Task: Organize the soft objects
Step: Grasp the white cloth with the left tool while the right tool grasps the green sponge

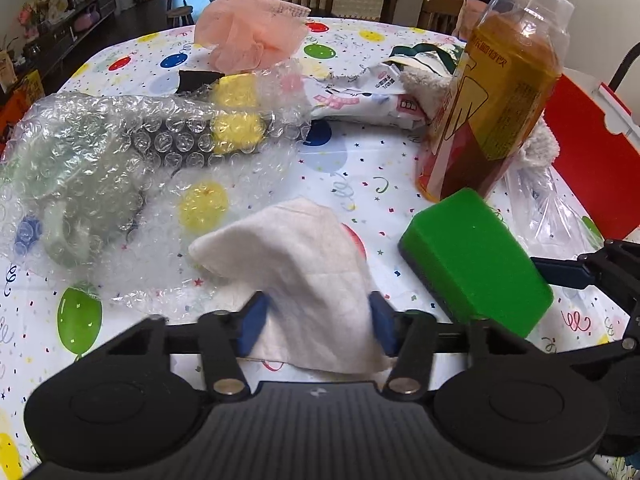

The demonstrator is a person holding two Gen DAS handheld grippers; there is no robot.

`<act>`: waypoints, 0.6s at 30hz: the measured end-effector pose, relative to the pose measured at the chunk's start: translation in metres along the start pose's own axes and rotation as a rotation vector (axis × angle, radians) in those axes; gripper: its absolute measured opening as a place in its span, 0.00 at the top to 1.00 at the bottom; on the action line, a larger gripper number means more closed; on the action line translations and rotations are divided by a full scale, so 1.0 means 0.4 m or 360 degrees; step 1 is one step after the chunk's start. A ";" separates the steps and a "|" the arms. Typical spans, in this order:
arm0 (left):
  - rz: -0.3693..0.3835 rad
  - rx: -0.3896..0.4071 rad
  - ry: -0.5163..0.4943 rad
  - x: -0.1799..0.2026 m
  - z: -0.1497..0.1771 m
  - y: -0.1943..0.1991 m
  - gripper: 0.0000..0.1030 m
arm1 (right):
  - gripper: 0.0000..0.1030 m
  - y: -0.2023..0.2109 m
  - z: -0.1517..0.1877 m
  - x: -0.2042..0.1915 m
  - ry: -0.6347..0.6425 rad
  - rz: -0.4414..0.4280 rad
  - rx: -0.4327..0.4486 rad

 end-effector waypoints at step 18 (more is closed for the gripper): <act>0.0135 0.0187 -0.0188 0.029 -0.005 0.144 0.78 | 0.37 0.103 -0.025 -0.007 -0.0166 -0.0012 0.0113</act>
Point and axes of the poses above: each gripper's, at about its wrist camera, not at the fingertips, and y roughly against the way its jaws point, x to its right, z to its underside, the point moved 10 cm from there along -y, roughly the way its jaws point, and after that the axes turned 4 degrees about -y, right-handed, at the moved point
